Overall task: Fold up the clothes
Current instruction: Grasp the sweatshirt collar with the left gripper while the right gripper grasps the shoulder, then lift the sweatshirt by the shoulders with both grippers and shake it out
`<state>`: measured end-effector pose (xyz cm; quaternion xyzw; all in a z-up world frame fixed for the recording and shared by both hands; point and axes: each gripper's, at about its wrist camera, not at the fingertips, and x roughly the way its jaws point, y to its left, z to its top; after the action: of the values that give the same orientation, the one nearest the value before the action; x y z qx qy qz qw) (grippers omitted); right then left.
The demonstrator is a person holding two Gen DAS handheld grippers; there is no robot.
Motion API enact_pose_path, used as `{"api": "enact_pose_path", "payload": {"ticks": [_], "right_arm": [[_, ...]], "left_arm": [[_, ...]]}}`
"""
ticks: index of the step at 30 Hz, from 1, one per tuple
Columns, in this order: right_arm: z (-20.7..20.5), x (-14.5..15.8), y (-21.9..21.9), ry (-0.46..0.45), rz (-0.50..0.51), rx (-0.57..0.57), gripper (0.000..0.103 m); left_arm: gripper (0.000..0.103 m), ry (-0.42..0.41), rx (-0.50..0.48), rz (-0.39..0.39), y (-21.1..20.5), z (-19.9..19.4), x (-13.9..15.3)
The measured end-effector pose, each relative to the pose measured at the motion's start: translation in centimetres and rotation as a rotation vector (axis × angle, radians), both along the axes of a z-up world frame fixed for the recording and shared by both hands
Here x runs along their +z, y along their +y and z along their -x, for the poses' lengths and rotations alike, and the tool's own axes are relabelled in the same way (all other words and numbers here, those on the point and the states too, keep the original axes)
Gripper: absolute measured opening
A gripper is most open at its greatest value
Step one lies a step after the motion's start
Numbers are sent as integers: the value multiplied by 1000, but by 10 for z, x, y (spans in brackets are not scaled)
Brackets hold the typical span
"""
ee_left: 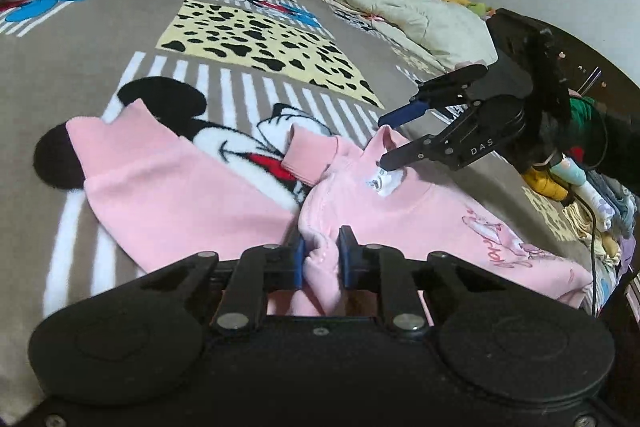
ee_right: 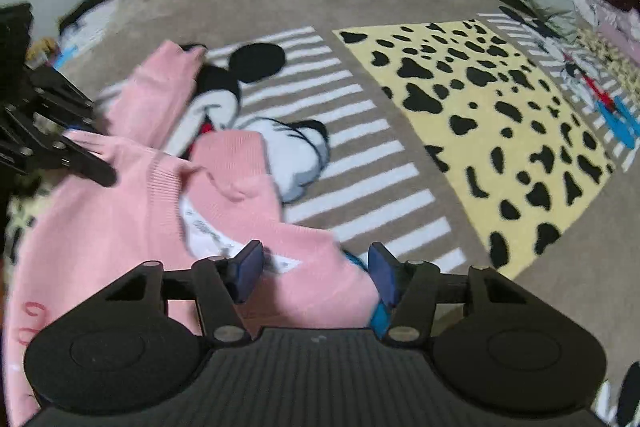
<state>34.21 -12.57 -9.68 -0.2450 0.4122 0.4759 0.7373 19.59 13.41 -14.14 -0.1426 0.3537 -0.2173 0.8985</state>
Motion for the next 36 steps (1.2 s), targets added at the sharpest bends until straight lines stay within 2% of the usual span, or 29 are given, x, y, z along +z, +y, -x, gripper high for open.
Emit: {"api": "enact_pose_path", "payload": {"ticks": [2,5,6,7,9,10,14,19,22,25,31,36], "right_arm": [[-1,-3,2,-4,16,4,65],[-1,-1,-1,-4,24,8,47],[1,1,-2,-20,31,9,33],[4,3,-5,-27,43,7,26],[14,8,-12,-60,43,7,17],[19,12,-15,-74,36,1,16],[43,34,-28,-134,-3,-8,14],[79,61,-40,-251,-13,-33,13],[95,78,-49,-311,-33,-67,13],[112,99,-60,-358,-62,-105,13],[142,135,-80,-450,-75,-148,13],[160,164,-98,-531,-91,-202,12]], "left_arm": [[16,-1,3,2,0,0,0],[16,-8,4,-1,-1,1,2],[16,-10,4,-2,-1,1,3],[16,-13,4,-2,-1,1,4],[15,-23,5,-6,-1,1,7],[15,-31,8,-10,-2,2,9],[14,-65,21,-20,-5,7,18],[14,-140,45,-59,-14,21,41],[13,-196,59,-70,-22,36,60],[13,-260,63,-135,-37,51,77],[13,-331,63,-177,-57,60,110],[14,-403,45,-222,-71,66,149]]}}
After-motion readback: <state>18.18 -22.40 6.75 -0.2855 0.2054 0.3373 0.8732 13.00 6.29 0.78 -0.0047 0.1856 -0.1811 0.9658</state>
